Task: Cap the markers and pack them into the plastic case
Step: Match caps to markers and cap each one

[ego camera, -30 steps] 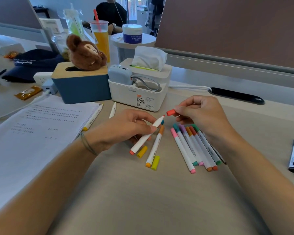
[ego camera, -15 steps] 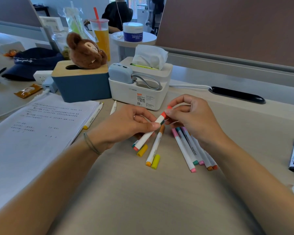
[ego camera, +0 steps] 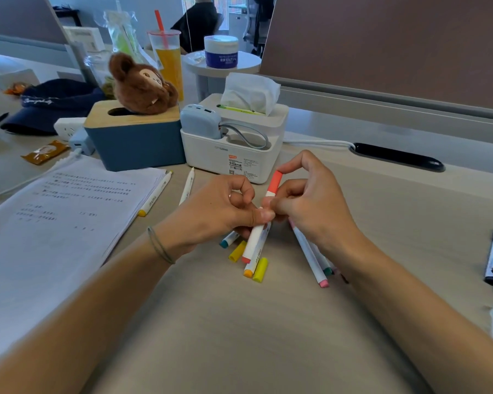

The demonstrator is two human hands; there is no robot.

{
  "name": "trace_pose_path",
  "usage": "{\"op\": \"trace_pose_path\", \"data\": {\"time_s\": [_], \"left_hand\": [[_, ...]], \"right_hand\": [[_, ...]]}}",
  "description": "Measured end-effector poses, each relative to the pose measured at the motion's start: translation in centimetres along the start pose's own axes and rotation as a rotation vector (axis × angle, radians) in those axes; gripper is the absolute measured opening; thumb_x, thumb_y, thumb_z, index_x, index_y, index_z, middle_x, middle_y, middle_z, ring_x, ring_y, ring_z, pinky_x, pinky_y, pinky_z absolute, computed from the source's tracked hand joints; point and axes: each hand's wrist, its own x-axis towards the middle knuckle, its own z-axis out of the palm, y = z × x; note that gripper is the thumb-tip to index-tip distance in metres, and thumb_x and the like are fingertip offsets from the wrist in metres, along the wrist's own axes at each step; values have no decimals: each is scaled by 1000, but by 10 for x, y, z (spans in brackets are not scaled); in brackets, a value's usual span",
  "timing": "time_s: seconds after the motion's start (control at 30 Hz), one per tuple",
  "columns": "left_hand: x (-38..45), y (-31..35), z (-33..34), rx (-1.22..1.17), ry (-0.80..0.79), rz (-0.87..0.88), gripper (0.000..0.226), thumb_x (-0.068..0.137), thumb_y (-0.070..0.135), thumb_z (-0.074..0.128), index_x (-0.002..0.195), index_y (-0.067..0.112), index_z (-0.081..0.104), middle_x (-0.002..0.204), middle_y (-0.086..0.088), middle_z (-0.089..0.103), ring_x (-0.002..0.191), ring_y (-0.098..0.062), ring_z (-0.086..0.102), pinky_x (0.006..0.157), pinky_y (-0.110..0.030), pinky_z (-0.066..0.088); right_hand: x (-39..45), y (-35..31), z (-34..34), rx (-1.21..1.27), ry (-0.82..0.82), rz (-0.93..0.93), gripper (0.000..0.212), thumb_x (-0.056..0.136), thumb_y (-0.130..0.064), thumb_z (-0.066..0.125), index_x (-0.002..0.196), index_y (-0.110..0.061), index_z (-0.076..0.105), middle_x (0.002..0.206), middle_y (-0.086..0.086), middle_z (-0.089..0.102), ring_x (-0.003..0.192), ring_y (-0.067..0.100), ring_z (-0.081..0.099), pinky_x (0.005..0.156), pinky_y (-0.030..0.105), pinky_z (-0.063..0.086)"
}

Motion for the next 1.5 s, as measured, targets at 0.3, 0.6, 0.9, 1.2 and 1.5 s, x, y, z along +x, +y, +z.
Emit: {"op": "trace_pose_path", "data": {"time_s": [0.3,0.6,0.9,1.2,1.5], "left_hand": [[10,-8,-15,274,214,-128,27,95,41,62,88,15,67,64,1,72,52,-5,59,56,-20,51],[17,-39,-41,785,602,-93,14,95,38,61,85,29,62,75,8,61,76,-12,59,71,-31,52],[28,-59,-61,947,619,-152,24,90,46,68,86,24,58,93,0,56,83,-19,56,70,-31,45],[28,-58,-63,919,615,-178,19,88,27,75,78,25,58,93,-3,68,85,-22,59,75,-38,55],[15,-18,-50,229,183,-315,31,84,17,79,114,23,71,92,-5,76,76,-16,74,72,-30,63]], "right_hand": [[18,12,-27,-527,-108,49,24,80,-20,77,96,-30,63,70,1,72,68,18,69,65,33,54],[20,27,-27,-828,-130,103,28,85,-39,76,107,-32,60,85,-7,57,83,17,58,61,30,41],[18,17,-28,-878,-118,88,23,89,-44,70,106,-32,62,82,-12,54,82,16,55,58,30,37],[11,5,-16,-816,-188,42,7,92,-41,68,97,-36,65,83,-8,62,76,11,57,60,30,43],[9,1,-13,-810,-235,44,7,94,-41,66,95,-35,68,84,-9,62,79,11,58,69,32,53]]}}
